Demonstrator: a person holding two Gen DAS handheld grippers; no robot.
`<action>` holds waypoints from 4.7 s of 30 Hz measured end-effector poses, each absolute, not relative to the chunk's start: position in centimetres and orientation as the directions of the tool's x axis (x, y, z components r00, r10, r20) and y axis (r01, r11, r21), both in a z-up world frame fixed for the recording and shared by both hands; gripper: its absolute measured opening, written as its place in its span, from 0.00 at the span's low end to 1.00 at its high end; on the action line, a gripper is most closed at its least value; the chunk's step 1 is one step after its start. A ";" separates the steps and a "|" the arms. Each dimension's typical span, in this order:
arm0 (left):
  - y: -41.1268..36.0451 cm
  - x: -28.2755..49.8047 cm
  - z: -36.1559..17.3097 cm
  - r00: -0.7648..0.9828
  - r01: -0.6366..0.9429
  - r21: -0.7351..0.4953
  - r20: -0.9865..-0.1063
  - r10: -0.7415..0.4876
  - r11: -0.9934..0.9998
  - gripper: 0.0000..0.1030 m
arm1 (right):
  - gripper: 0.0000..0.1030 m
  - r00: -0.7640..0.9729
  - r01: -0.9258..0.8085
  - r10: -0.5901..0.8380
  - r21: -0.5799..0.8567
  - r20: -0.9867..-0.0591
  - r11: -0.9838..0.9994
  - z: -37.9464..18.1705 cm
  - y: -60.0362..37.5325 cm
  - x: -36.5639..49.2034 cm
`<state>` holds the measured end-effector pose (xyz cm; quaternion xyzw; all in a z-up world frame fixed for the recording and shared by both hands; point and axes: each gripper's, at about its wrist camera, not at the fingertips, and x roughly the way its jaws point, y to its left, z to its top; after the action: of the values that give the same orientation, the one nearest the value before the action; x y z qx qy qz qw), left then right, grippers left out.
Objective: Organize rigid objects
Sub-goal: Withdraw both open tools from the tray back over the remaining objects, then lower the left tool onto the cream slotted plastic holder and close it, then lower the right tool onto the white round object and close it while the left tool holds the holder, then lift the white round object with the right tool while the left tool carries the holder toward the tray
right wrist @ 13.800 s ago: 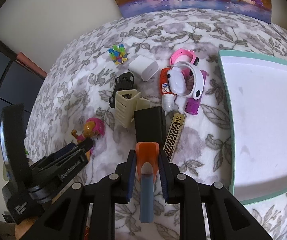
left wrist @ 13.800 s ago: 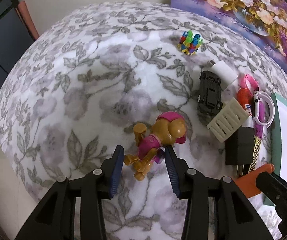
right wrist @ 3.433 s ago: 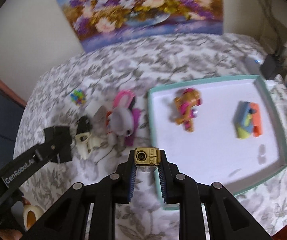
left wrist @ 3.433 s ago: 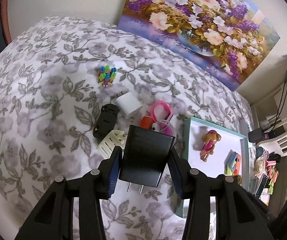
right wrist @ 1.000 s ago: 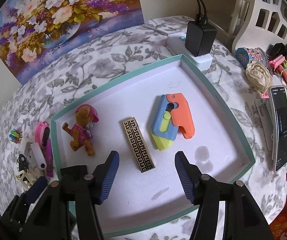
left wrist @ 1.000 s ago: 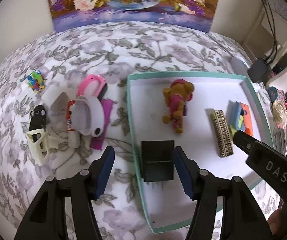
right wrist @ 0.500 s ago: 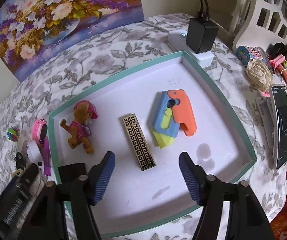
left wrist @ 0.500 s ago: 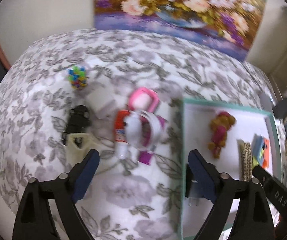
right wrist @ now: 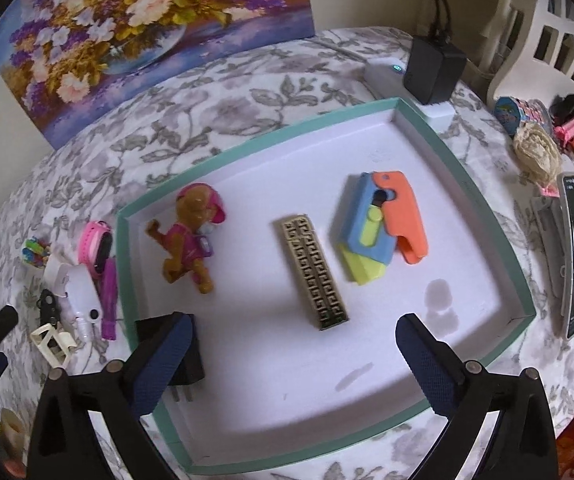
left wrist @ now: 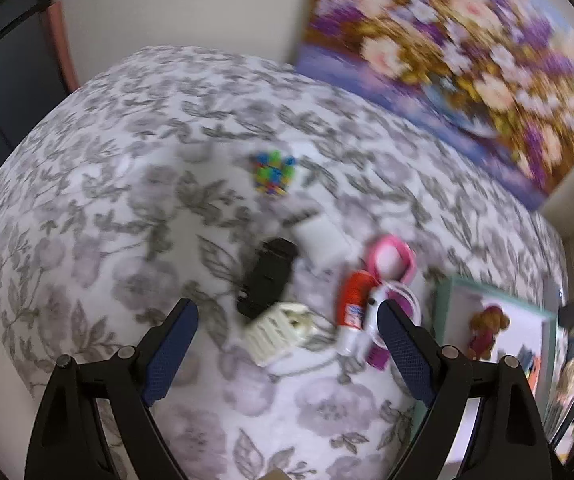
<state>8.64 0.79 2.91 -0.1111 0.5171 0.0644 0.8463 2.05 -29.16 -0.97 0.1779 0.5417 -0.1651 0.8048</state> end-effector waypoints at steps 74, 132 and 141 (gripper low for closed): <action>3.2 11.7 -4.2 0.265 -0.231 -0.233 -0.949 -0.169 0.945 0.57 | 1.00 0.438 0.241 0.031 0.150 -0.898 0.959 -2.1 -18.4 7.9; 6.9 11.7 -1.2 0.365 -0.316 -0.275 -0.919 -0.151 0.908 0.57 | 0.51 0.447 0.066 0.095 0.139 -0.890 0.988 -3.9 -12.1 11.2; 6.3 11.0 1.5 0.420 -0.284 -0.280 -0.896 -0.144 0.917 0.57 | 0.37 0.500 0.075 0.132 0.194 -0.856 0.978 -0.9 -13.0 10.4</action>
<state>11.02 6.29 1.48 -0.1991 0.5369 0.0429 0.8187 10.37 -13.02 -0.90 0.1033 0.4998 0.0165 0.8598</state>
